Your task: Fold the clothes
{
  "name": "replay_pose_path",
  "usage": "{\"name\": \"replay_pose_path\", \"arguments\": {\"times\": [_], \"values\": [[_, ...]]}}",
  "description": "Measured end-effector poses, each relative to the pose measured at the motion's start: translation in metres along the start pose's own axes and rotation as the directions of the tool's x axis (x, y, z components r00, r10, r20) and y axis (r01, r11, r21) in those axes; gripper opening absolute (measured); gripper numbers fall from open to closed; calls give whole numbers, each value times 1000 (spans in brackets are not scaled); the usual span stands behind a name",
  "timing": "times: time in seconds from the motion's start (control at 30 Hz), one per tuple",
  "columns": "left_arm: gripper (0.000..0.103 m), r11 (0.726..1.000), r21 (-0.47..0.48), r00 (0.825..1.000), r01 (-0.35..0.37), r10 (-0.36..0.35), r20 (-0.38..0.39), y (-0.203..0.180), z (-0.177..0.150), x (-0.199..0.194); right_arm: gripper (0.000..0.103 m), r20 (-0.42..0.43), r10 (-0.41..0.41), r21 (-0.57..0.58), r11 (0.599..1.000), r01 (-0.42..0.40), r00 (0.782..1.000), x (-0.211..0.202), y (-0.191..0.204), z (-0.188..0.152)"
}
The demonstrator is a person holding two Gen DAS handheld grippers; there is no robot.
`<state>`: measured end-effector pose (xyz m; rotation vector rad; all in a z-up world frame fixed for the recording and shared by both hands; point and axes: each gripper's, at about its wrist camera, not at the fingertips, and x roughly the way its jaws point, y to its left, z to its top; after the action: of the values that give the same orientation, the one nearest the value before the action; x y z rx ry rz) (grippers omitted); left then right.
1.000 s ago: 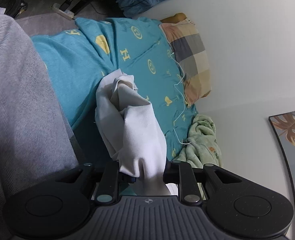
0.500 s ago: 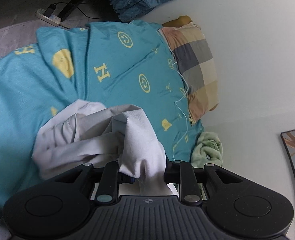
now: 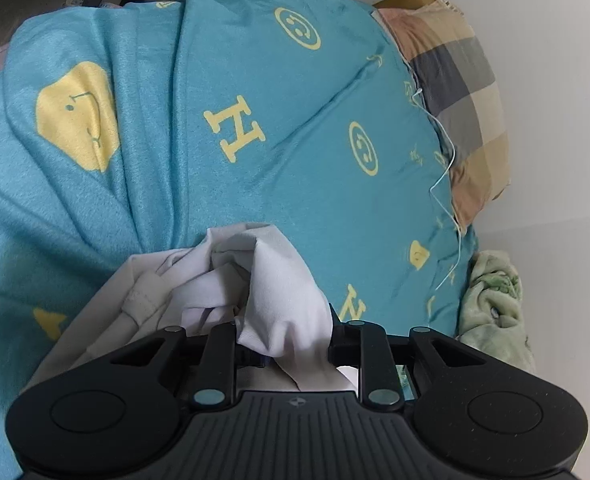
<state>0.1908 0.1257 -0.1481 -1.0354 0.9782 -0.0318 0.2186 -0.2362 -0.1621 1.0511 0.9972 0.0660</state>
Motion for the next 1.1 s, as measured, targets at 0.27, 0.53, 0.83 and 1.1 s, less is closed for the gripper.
{"name": "replay_pose_path", "arguments": {"times": [0.27,0.53,0.83,1.1], "values": [[53,987,159,999,36,-37,0,-13,-3,-13,37,60,60,-169,984,-49,996,-22,17,-13],[82,851,518,990,-93,25,136,-53,-29,-42,70,210,91,-505,862,29,973,-55,51,-35],[82,675,701,973,-231,179,148,-59,-51,4,68,244,-128,-638,725,259,961,-1,35,-33],[82,636,730,968,-249,184,170,-53,-58,6,68,234,-149,-630,729,267,961,1,30,-40]]}}
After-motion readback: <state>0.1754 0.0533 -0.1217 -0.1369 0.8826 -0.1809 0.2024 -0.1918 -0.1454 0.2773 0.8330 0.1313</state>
